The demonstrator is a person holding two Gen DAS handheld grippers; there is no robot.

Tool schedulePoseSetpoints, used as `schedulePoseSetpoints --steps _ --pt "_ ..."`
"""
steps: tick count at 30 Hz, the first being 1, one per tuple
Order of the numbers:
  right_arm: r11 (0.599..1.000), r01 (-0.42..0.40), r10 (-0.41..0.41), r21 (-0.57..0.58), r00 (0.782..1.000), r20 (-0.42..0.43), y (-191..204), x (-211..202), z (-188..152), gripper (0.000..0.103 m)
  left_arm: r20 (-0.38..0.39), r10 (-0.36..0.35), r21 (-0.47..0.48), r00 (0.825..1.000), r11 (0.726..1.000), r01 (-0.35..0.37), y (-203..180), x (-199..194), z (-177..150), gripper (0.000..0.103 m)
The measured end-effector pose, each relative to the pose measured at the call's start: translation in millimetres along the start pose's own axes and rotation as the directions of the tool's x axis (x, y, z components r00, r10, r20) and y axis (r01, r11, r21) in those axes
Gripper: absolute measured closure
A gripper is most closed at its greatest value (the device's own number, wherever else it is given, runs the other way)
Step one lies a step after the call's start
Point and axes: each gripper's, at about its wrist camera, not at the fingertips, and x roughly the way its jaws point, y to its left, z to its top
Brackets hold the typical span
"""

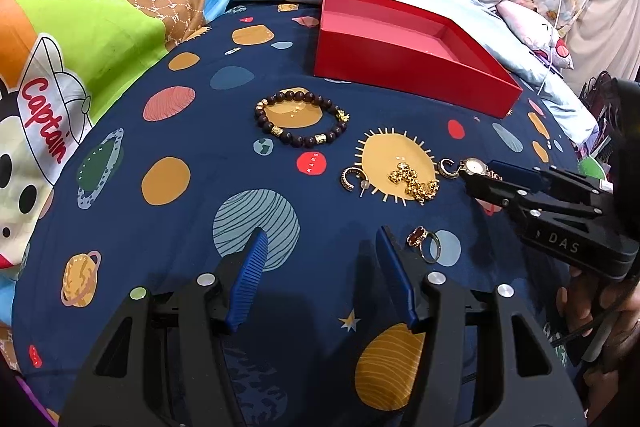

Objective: Organize jewelry
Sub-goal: 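Grasp the gold watch with the right tool while the left tool grasps the black beaded bracelet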

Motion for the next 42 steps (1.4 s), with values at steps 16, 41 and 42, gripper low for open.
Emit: schedulePoseSetpoints --steps 16,41,42 --pt "0.977 0.000 -0.008 0.213 0.999 0.037 -3 -17 -24 0.092 0.002 0.001 -0.045 1.000 0.999 -0.001 15 5 15 0.049" --pt "0.975 0.013 -0.025 0.221 0.998 0.053 6 -21 -33 0.092 0.042 0.128 0.026 0.991 0.991 -0.129 15 54 69 0.096" --pt "0.975 0.013 -0.025 0.222 0.998 0.055 6 -21 -33 0.092 0.042 0.124 0.033 0.991 0.991 -0.126 14 54 68 0.096"
